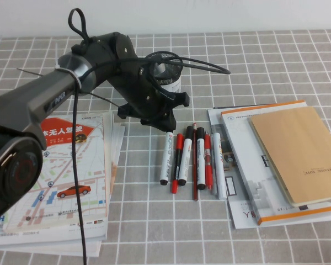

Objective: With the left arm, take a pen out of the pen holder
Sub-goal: 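Take a marker out of the pen holder and lay it on the table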

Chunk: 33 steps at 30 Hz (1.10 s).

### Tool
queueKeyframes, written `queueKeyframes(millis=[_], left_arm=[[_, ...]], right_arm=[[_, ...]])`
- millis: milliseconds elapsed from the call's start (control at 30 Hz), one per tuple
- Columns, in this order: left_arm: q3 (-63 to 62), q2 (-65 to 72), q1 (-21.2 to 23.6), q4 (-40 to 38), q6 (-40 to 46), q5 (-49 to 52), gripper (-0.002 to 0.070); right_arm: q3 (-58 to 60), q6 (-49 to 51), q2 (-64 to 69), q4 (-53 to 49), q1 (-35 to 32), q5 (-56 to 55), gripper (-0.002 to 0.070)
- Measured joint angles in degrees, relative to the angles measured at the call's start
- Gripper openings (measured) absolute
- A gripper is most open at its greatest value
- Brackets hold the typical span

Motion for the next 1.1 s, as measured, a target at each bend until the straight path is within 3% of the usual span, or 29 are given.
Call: queueKeyframes(millis=[367, 733, 1100], left_arm=[[0.00, 0.69, 0.00, 0.63, -4.25, 0.32, 0.0107], [0.00, 0.92, 0.00, 0.63, -7.37, 1.45, 0.0298], [0.00, -3.77, 0.00, 2.50, -2.24, 1.84, 0.0309]], right_arm=[[0.00, 0.00, 0.00, 0.00, 0.00, 0.00, -0.0013], [0.00, 0.00, 0.00, 0.00, 0.00, 0.00, -0.0013], [0.00, 0.00, 0.00, 0.00, 0.00, 0.00, -0.0013]])
